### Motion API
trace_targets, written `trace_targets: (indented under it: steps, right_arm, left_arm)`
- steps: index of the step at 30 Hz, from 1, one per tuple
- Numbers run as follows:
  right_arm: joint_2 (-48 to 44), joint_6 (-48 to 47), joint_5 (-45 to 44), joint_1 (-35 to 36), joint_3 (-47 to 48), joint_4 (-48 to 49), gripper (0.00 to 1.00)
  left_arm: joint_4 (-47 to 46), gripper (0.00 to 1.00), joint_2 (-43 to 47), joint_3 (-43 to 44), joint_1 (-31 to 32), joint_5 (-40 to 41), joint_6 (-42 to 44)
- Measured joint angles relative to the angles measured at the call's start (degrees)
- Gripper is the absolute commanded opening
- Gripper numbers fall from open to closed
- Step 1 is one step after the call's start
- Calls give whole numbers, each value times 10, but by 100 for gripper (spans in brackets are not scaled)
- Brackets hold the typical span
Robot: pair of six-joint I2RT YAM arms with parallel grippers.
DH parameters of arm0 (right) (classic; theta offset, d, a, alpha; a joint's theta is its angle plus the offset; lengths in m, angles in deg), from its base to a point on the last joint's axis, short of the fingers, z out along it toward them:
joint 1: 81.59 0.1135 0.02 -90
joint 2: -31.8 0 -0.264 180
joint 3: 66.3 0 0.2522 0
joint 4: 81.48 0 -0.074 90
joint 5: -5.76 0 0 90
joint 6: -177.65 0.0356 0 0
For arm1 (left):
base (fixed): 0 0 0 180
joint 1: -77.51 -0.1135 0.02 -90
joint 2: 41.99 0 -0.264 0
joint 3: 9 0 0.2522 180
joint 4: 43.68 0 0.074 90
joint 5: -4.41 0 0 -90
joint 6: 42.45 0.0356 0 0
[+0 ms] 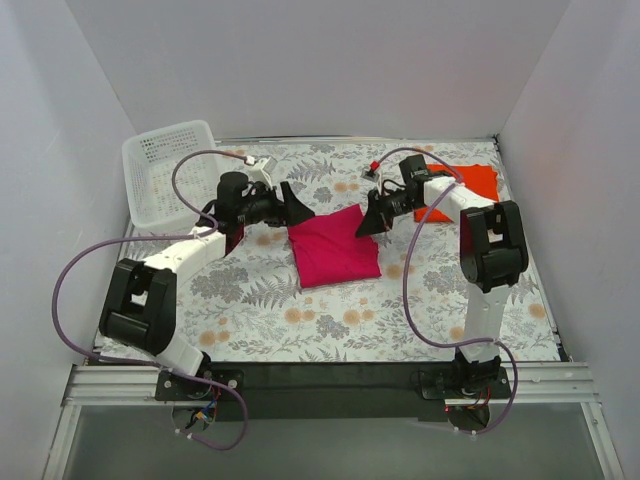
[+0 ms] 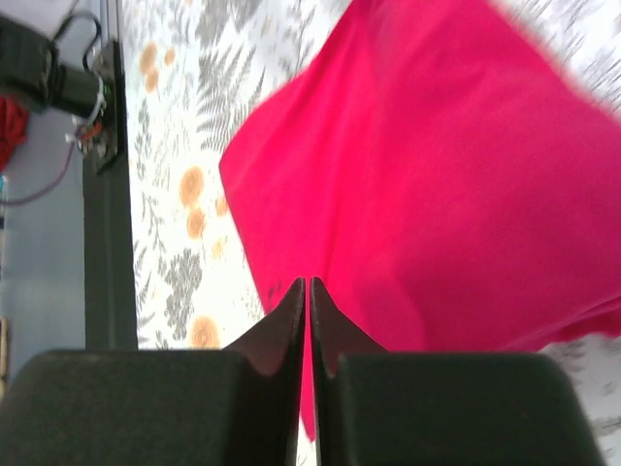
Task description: Fold and stack the t-shirts
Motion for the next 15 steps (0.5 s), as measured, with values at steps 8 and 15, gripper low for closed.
trace_targets:
  steps: [8, 15]
  right_arm:
    - [100, 154, -5, 3, 113, 69, 5]
    - [159, 264, -91, 4, 140, 110, 4]
  left_arm:
    - [-44, 62, -38, -79, 37, -96, -30]
    - [-61, 61, -109, -105, 53, -106, -50]
